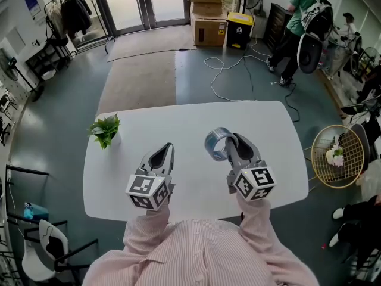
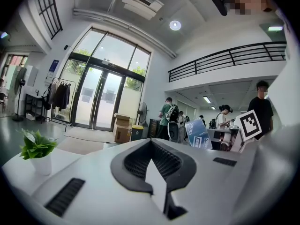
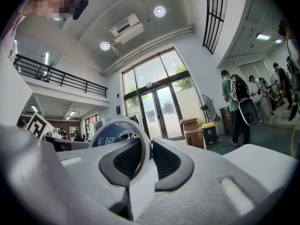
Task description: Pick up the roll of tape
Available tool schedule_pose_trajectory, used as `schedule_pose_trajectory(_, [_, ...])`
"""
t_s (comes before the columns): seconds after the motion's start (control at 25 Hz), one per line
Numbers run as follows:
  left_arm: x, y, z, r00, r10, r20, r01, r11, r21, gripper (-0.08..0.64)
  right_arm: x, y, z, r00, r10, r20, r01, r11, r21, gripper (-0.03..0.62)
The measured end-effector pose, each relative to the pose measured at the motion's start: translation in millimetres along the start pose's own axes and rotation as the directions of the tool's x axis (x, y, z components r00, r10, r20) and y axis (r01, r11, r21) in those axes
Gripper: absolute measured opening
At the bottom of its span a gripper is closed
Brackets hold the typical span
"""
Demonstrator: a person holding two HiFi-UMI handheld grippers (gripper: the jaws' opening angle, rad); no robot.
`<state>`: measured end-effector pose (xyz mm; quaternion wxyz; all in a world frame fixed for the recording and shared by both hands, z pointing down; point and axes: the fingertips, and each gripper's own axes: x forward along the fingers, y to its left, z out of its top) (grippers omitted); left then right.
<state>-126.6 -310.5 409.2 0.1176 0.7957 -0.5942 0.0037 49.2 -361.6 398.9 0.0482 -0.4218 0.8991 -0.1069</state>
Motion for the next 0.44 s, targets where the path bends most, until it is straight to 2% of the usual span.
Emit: schedule_pose_trajectory(0.44, [0.4,-3.0,-0.3,1.000,-0.006,-0.006,0.006,1.000,0.008,0.002,-1.9,-1.1,-0.9,1.000,-0.008,-0.008,0.007,1.000,-0.003,0.071])
